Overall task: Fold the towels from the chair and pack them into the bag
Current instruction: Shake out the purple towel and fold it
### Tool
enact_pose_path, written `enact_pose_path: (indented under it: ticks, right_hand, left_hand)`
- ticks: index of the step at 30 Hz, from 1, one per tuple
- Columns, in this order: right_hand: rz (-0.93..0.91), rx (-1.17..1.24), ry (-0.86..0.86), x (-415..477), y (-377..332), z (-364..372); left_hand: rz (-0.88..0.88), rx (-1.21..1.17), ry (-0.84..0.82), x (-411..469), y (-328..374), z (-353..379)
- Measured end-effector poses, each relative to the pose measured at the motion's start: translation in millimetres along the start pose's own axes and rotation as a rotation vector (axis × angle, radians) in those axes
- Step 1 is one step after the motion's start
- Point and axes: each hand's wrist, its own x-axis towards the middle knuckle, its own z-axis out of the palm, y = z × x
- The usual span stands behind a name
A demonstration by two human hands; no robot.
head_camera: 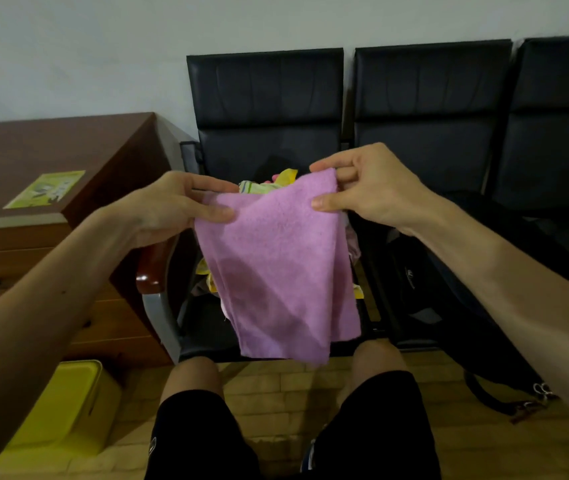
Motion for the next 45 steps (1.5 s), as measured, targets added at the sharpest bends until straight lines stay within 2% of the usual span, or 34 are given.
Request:
enact_pose_path:
  ticks: [5,10,15,23,27,29,32,34,36,37,41,43,45]
  right_hand:
    - [-0.073,-0.145,0.053,-3.8,-2.9,-0.1]
    - [-0.043,-0.214,0.073,-3.1,6.0,1.0]
    - [-0.026,-0.271,0.120,-1.0,12.9,5.9]
    - [0.013,-0.428,0.171,-3.8,24.0,9.5]
    - [0.029,-0.422,0.151,-4.7,33.6,5.1]
    - [0.002,-0.392,0.110,-6.8,41.9,3.3]
    - [0.006,-0.202,0.035,-14.7,55.6,-3.2]
    - [0.078,0.172,0.001,-23.2,63.0,-1.7]
    - [0.166,0.645,0.004,-30.5,73.6,12.9]
    - [0.186,0.778,-0.004,-34.2,78.7,24.6]
    - [0.299,0.842,-0.185,-59.5,94.5,81.9]
    - [0.296,0.806,-0.291,-67.4,96.6,100.5]
    - [0.289,0.866,-0.318,-68.8,95.4,109.0]
  left_hand:
    - [0.162,0.256,0.220,2.9,-2.1,-0.5]
    - [0.321,0.418,0.413,5.9,-16.7,6.5]
    - [0.389,0.574,0.544,11.2,-26.6,13.1]
    - [0.391,0.617,0.510,16.8,-33.7,16.3]
    - [0.439,0.700,0.494,18.1,-36.3,17.6]
    - [0.477,0.666,0.426,14.9,-34.1,16.5]
    - [0.491,0.308,0.146,5.3,-28.8,19.5]
    - [0.468,0.106,0.059,-0.3,-25.7,28.1]
    - [0.480,0.002,0.046,0.0,-21.6,39.2]
    - [0.493,-0.039,0.052,0.7,-18.8,44.2]
    - [0.493,-0.104,0.122,10.5,-15.5,49.5]
    - [0.475,-0.107,0.156,12.5,-17.5,45.9]
    - [0.452,-0.144,0.174,12.2,-19.5,41.0]
